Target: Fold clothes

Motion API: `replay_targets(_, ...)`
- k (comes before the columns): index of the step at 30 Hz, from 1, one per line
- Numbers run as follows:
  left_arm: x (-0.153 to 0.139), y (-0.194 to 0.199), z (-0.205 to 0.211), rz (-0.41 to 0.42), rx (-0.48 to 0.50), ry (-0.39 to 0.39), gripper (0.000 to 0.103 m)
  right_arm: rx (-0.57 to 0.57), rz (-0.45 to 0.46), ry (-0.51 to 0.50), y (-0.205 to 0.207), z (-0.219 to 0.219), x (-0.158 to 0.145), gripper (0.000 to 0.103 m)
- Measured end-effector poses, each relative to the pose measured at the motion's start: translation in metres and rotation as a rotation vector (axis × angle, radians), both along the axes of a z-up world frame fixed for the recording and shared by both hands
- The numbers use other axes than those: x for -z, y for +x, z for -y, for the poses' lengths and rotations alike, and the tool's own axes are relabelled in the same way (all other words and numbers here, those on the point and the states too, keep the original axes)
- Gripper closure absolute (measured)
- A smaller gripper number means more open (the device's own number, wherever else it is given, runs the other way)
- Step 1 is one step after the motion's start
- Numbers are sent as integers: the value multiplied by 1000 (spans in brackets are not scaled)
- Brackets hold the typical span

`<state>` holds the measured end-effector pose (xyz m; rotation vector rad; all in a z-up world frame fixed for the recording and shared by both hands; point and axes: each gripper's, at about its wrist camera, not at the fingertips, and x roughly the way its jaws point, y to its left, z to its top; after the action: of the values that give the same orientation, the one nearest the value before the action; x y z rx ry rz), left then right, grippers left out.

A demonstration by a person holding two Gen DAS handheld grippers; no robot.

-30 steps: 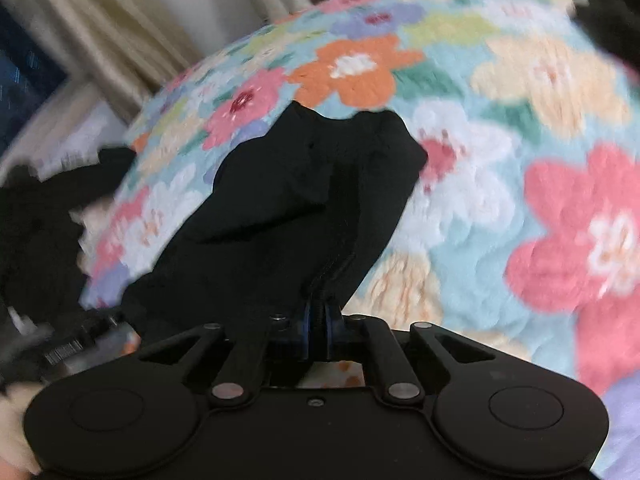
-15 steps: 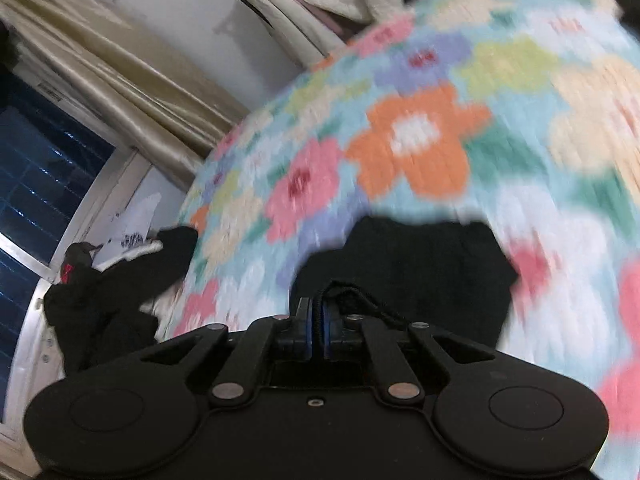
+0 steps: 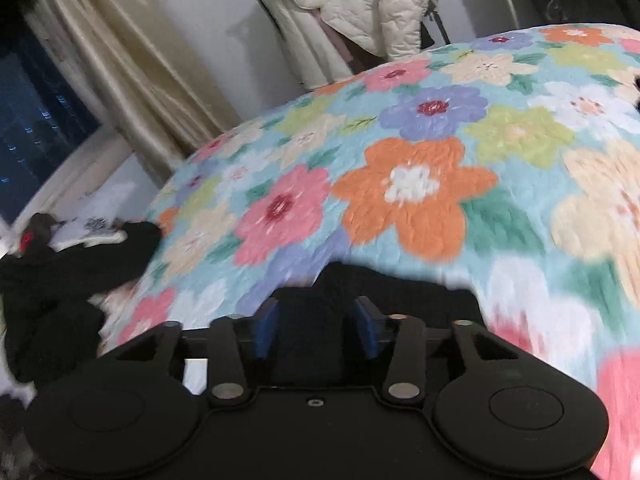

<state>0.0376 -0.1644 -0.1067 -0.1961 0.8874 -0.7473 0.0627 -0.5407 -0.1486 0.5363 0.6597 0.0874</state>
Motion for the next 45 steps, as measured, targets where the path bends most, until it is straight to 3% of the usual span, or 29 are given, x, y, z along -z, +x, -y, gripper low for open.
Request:
replay_targets(4, 5, 0, -1, -39, -26, -47, 89, -95, -24, -51, -56, -33, 8, 50)
replay_targets(8, 11, 1, 7, -80, -41, -85, 54, -207, -23, -109, -91, -79, 16, 49)
replay_targets(11, 14, 3, 15, -105, -50, -105, 40, -292, -10, -152, -99, -109, 22, 46)
replay_targets(12, 14, 3, 19, -99, -50, -105, 39, -320, -15, -174, -98, -119, 25, 46)
replay_targets(13, 14, 2, 23, -85, -33, -104, 42, -313, -17, -220, -98, -126, 27, 46)
replay_targets(14, 14, 1, 28, -65, -4, -90, 55, -304, -18, -268, -98, -132, 30, 46)
replay_targets(15, 10, -2, 33, -45, 20, -79, 100, -282, -7, -308, -99, -135, 32, 47)
replay_targets(18, -4, -12, 44, 15, 81, -50, 98, -244, 13, -287, -100, -127, 33, 99)
replay_targets(22, -22, -27, 25, -54, 70, -164, 98, -190, 71, -245, -114, -106, 12, 100)
replay_targets(23, -21, -30, 21, -82, 68, -168, 98, -180, 90, -238, -123, -101, 1, 100)
replay_targets(25, -22, -33, 22, -60, 75, -124, 98, -183, 103, -238, -138, -96, -12, 100)
replay_targets(28, -25, -37, 26, -13, 87, -47, 94, -225, 84, -265, -157, -93, -18, 100)
replay_targets(29, -27, -38, 27, 3, 92, -21, 93, -242, 35, -272, -156, -96, -6, 100)
replay_targets(31, -29, -41, 29, 35, 100, 30, 84, -277, -71, -287, -153, -101, 20, 100)
replay_targets(33, -31, -44, 31, 67, 108, 81, 67, -287, -131, -250, -151, -100, 35, 98)
replay_targets(36, -44, -43, 27, 134, 114, 97, 60, -273, -91, -132, -154, -81, 23, 86)
replay_targets(38, -56, -42, 26, 182, 119, 74, 55, -238, -49, -51, -154, -63, 14, 53)
replay_targets(40, -58, -41, 43, 197, 160, 71, 49, -179, -9, 25, -152, -42, 10, 51)
replay_targets(45, -39, -38, 112, 248, 284, 190, 46, -37, -23, 25, -128, -15, 30, 51)
